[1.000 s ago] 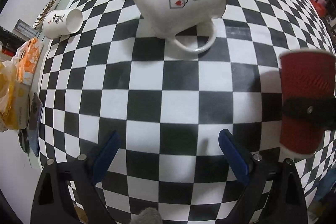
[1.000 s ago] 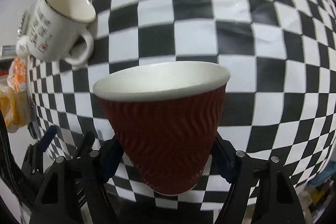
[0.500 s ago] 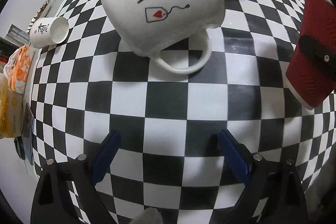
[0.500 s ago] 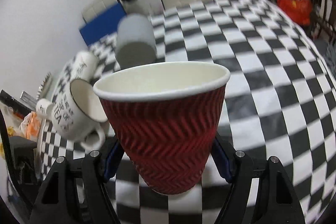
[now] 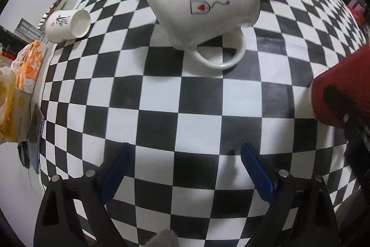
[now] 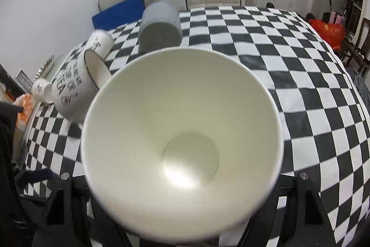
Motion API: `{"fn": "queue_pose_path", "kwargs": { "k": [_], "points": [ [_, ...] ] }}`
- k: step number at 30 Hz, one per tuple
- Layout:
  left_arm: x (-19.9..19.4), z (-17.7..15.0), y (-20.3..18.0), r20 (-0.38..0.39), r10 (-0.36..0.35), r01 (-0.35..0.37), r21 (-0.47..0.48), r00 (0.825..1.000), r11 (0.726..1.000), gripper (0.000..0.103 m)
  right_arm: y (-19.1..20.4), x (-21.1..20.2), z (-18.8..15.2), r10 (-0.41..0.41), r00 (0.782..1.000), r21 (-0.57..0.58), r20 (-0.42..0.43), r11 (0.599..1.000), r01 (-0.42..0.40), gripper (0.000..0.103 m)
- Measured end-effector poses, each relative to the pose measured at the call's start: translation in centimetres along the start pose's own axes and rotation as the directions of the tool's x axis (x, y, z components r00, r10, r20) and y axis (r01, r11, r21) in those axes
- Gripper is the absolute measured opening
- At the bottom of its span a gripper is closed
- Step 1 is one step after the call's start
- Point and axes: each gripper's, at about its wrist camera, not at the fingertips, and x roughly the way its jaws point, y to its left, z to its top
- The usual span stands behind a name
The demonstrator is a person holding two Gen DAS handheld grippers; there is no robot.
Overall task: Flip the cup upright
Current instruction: 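Lower the red cup upright onto the table and open the right gripper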
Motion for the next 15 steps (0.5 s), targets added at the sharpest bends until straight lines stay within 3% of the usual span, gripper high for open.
{"fn": "queue_pose_path", "kwargs": {
  "k": [8,15],
  "points": [
    [-3.6,-0.5,0.2,0.094,0.018,-0.018,0.004,0.995,1.0,0.095,-0.7,-2.4,-1.5,-0.056,0.997,-0.011,-0.047,0.998,0.056,0.092],
    [-7.3,-1.4,-0.6,0.185,0.011,-0.011,-0.004,0.983,1.0,0.098,-2.4,-7.1,-2.9,-0.178,0.982,0.003,-0.063,0.984,0.178,0.092]
  ]
}}
